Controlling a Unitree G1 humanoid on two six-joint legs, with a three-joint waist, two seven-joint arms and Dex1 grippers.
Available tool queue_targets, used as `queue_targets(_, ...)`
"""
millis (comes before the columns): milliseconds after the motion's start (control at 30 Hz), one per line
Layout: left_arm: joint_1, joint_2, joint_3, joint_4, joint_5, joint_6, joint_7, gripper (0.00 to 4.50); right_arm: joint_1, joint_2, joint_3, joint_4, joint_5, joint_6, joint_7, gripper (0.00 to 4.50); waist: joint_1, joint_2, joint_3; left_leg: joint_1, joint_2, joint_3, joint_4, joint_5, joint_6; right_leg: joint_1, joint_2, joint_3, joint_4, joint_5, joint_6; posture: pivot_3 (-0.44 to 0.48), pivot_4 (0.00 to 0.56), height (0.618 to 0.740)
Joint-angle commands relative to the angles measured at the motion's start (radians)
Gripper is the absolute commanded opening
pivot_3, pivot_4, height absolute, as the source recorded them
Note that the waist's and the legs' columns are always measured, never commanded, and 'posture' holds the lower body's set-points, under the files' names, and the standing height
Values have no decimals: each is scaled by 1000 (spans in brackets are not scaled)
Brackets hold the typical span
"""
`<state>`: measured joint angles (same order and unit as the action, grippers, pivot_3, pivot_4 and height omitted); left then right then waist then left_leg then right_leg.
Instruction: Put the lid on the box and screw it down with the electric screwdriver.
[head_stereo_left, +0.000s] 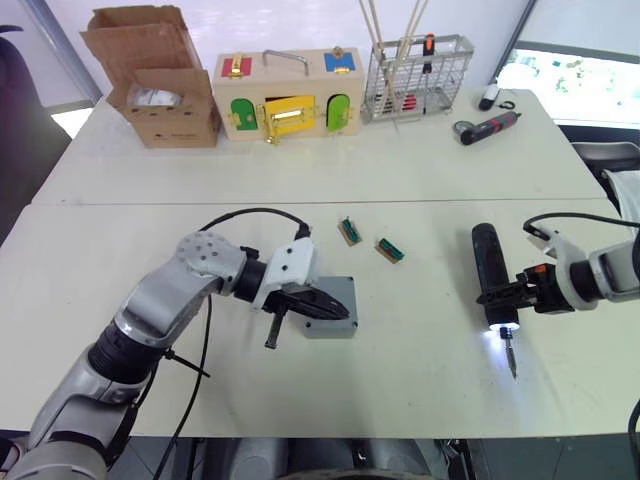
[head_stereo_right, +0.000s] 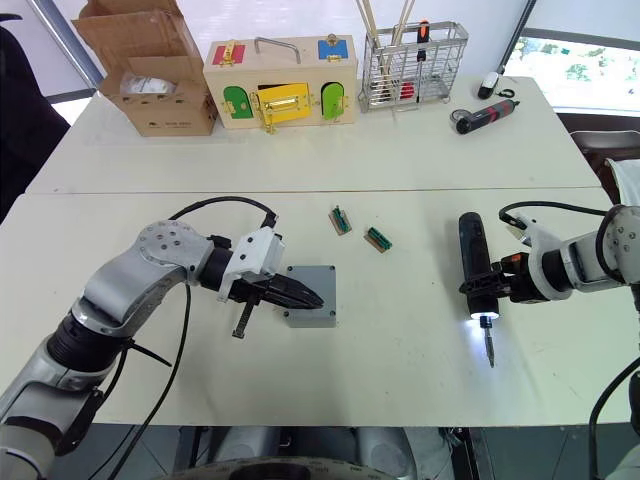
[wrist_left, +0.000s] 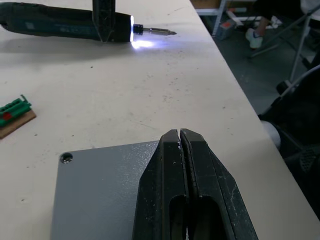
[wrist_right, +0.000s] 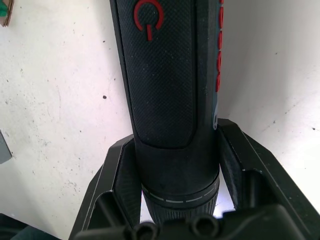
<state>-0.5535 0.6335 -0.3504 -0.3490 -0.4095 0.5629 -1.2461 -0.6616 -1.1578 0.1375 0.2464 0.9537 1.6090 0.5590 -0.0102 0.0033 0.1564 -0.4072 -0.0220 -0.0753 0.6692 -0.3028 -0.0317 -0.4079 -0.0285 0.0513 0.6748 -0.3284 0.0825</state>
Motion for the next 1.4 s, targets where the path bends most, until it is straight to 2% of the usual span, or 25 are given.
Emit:
queue_targets(33, -1, 14, 20, -38, -3, 4, 15, 0, -21, -10, 13, -7, -62, 5, 28, 3565, 1, 0, 0, 0, 0, 0, 0, 0, 0, 0, 0, 0, 0, 0, 0, 0, 150, 740)
queue_targets(133, -3, 20, 29, -31, -4, 6, 29, 0, -21, -14, 24, -27, -107, -3, 51, 4342, 1, 0, 0, 0, 0, 0, 1, 0, 0, 0, 0, 0, 0, 0, 0, 0, 150, 740)
queue_targets(167, -3, 22, 37, -24, -5, 9, 36, 0, -19, -20, 28, -39, -124, -24, 60, 4455, 2, 0, 0, 0, 0, 0, 1, 0, 0, 1, 0, 0, 0, 0, 0, 0, 150, 740)
queue_targets(300, -20, 34, 131, 54, -21, 35, 90, 0, -67, -42, 7, -84, -234, -231, 122, 4455, 0, 0, 0, 0, 0, 0, 3, 0, 0, 1, 0, 0, 1, 0, 0, 0, 150, 740)
queue_targets(400, -33, 44, 223, 109, -55, 81, 138, 0, -88, -3, -119, -197, -161, -302, 213, 4455, -2, 1, 1, -1, 0, 0, 7, -1, 1, -1, 0, 0, 6, 0, 0, 0, 150, 740)
queue_targets(500, 12, 85, 237, 101, -48, 109, 139, 0, 56, 65, -247, -436, -73, -365, 251, 4455, -2, -1, 0, -1, 1, -2, 8, -2, 4, -1, 2, -1, 7, 0, 0, 0, 150, 740)
queue_targets(600, 78, 135, 209, 77, -19, 106, 131, 0, 238, 138, -294, -677, -17, -405, 247, 4455, 2, -1, 0, -1, 2, -4, 9, -4, 7, 1, 2, -4, 7, 0, 0, 0, 150, 740)
queue_targets(667, 120, 158, 196, 66, -7, 109, 134, 0, 339, 189, -275, -802, -20, -439, 216, 4455, 7, -1, 0, -2, 1, -5, 10, -4, 7, 1, 0, -4, 7, 0, 0, 0, 150, 740)
queue_targets(833, 175, 162, 164, 55, 9, 114, 151, 0, 466, 261, -136, -908, -136, -526, 146, 4455, 22, -1, 0, -1, -1, -4, 15, -3, 4, 4, -1, -3, 7, 0, 0, 0, 150, 740)
queue_targets(1100, 174, 74, 97, 84, 60, 99, 214, 0, 488, 392, -10, -911, -192, -557, 84, 4455, 21, -2, -1, 1, -1, -4, 14, -3, 4, 5, -1, -3, 7, 0, 0, 0, 150, 740)
queue_targets(1400, 94, -54, 72, 200, 128, 41, 284, 0, 470, 474, 7, -946, -119, -483, 55, 4455, 20, -2, -1, 1, -1, -5, 14, -3, 4, 5, 0, -3, 8, 0, 0, 0, 150, 740)
